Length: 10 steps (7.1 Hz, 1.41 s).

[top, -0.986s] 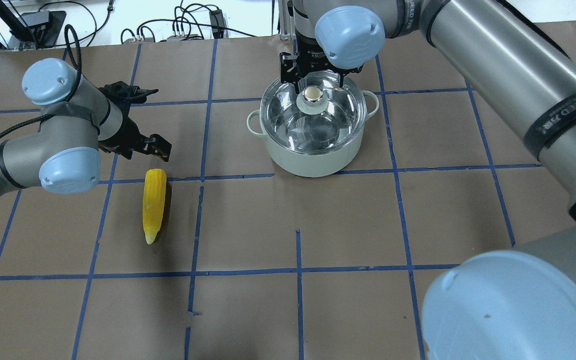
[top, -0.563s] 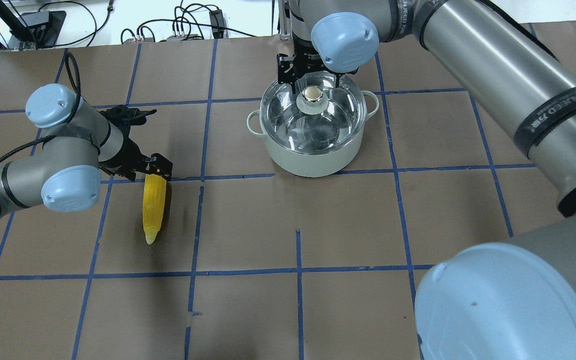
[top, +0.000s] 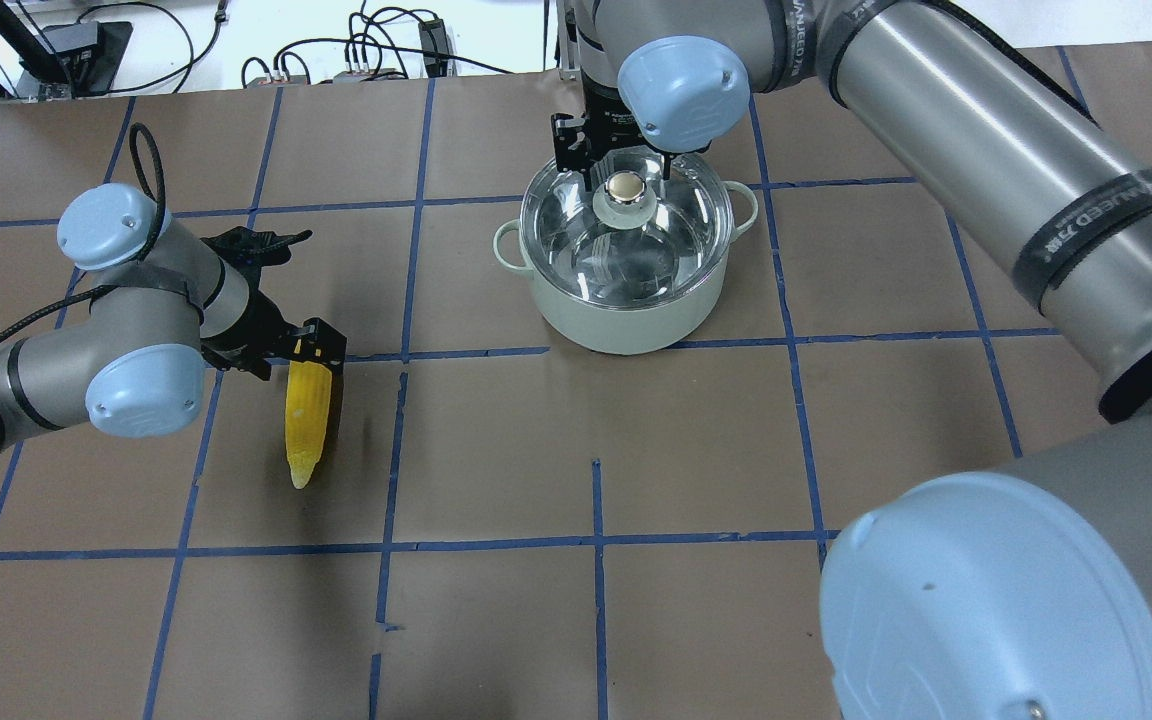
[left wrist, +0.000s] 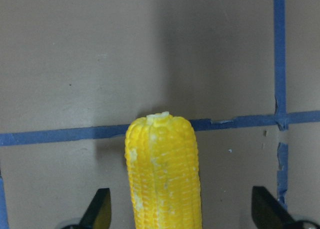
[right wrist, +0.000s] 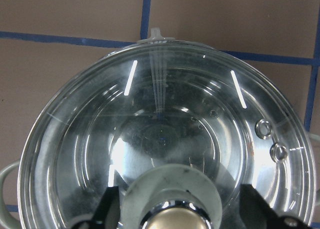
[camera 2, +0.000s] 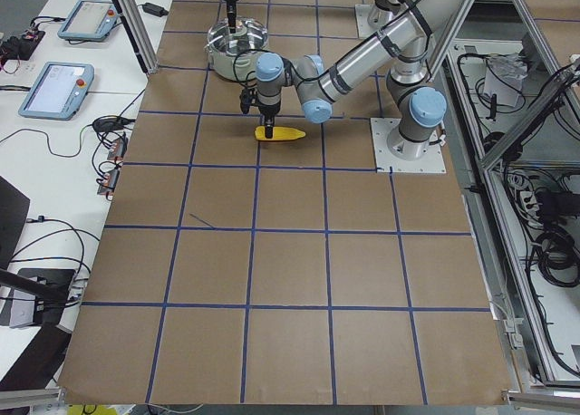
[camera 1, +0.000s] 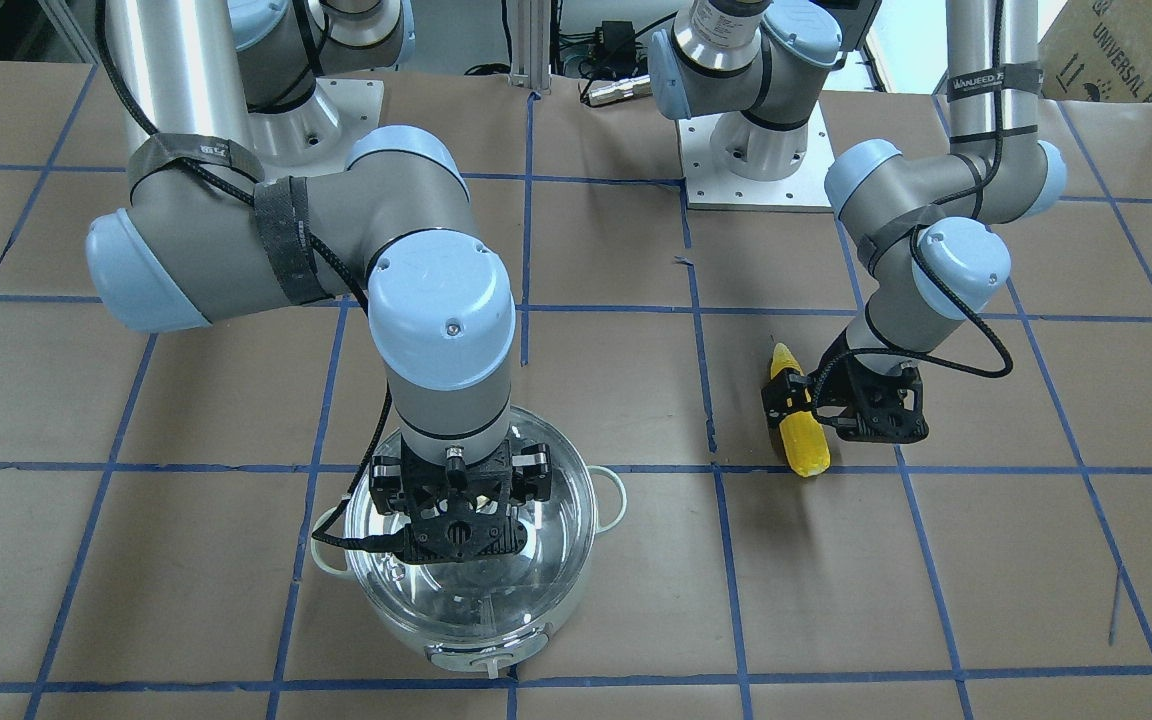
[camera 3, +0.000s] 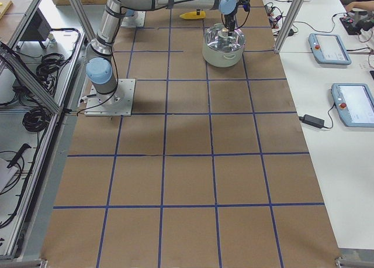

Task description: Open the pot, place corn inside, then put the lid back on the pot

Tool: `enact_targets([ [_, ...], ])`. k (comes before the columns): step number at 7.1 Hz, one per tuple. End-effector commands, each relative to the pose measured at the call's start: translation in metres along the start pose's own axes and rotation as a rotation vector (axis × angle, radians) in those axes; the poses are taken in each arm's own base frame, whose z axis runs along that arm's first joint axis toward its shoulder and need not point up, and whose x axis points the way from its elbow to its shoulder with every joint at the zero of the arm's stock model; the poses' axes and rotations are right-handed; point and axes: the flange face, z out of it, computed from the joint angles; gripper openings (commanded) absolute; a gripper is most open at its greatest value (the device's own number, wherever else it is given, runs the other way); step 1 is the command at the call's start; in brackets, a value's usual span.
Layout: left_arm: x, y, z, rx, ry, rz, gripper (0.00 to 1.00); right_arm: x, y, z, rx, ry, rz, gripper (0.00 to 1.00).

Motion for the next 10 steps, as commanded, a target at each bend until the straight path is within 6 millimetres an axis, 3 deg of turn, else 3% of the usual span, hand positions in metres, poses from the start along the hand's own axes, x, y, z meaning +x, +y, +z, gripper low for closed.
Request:
enact_targets([
  [1,-0.001,-0.002,0.005,0.012,-0.004,-0.091,0.99,0.000,0.000,0.002,-0.001,-0.002,0.000,0.72],
  [8,0.002,0.007,0.021,0.003,-0.026,-0.117,0.95,0.007,-0.001,0.006,-0.022,0.001,0.002,0.50],
  [9,0.002,0.008,0.022,0.004,-0.023,-0.114,0.74,0.009,-0.002,0.004,-0.019,0.001,0.002,0.48],
  [10,0.003,0.011,0.025,-0.001,-0.016,-0.117,0.31,0.010,-0.002,0.000,-0.015,0.000,0.002,0.47],
])
